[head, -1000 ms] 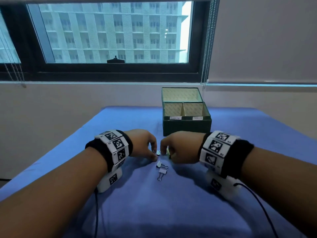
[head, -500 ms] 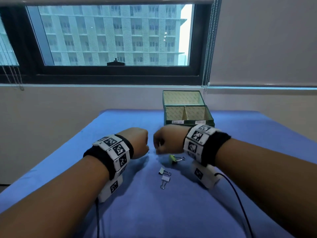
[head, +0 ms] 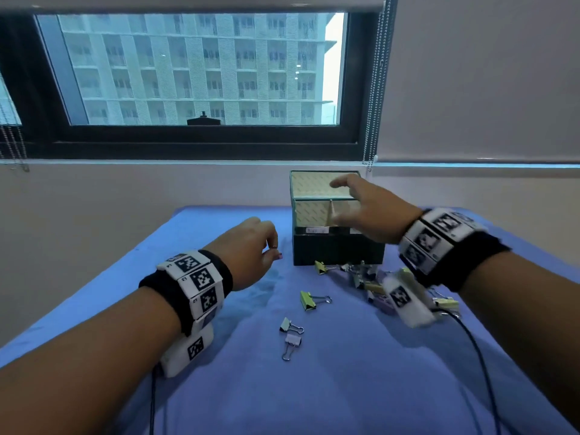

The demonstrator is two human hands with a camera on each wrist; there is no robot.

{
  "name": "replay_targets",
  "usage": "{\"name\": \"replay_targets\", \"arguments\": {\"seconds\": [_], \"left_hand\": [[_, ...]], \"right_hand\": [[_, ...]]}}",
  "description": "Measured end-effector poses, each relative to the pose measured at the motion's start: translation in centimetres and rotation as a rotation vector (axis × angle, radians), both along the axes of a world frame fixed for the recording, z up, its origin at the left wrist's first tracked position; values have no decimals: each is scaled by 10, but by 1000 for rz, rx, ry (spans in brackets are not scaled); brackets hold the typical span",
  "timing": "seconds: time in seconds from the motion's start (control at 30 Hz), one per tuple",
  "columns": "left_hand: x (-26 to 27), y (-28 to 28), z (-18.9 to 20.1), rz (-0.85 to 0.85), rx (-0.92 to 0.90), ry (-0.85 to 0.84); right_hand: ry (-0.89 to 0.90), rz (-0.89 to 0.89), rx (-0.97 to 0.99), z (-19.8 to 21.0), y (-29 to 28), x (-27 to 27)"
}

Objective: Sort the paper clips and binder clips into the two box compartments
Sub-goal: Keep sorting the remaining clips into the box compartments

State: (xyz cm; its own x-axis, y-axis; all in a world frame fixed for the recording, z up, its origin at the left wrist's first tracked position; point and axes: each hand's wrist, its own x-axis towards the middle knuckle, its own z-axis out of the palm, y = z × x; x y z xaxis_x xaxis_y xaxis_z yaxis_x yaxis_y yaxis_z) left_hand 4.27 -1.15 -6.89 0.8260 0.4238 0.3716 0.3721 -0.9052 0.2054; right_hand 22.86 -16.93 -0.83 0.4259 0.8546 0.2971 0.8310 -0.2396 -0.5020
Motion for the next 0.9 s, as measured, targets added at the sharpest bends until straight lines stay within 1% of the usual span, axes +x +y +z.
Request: {"name": "replay_targets", "arguments": {"seconds": [0.07,0.13,0.17,0.23,0.3,0.33,0.4,0.47,0.53,0.57,0.63,0.7,0.73,0.8,0.87,0.9], "left_hand": [[7,4,2,-25,13,37],[20,10,9,-25,20,73],[29,13,13,-25,23,49],[52,14,27,-12,9,-79],[76,10,39,11,-23,-205],[88,8,42,26,-44,-232],[107,3,42,58,-53,-211],[117,-1,37,106,-29,-55],[118,-5,31,96,-9,122],[114,-7,30,85,-3,162],[97,-11,32,85,6,122],[74,-18,34,52,17,72],[60,-23,35,8,11,108],[31,-39,36,-77,-22,325],[5,-56,31,-127,-101,552],[-4,-61,28,-144,-143,622]], "right_hand": [[-185,-30,-128,-9,-35,4],[-276,-86,-374,-18,-69,11],[-293,-144,-516,-23,-83,15],[-320,-257,-725,-30,-105,22],[-318,-303,-802,-35,-118,27],[-314,-299,-811,-36,-122,28],[-303,-271,-784,-38,-125,30],[-274,-230,-744,-39,-123,30],[-212,-196,-704,-40,-120,30],[-182,-186,-685,-41,-117,30],[-176,-170,-629,-43,-112,30],[-210,-137,-509,-46,-106,32],[-203,-101,-426,-48,-103,33],[-139,-12,-288,-49,-99,33],[-98,60,-226,-48,-98,29],[-80,85,-209,-47,-96,26]]}}
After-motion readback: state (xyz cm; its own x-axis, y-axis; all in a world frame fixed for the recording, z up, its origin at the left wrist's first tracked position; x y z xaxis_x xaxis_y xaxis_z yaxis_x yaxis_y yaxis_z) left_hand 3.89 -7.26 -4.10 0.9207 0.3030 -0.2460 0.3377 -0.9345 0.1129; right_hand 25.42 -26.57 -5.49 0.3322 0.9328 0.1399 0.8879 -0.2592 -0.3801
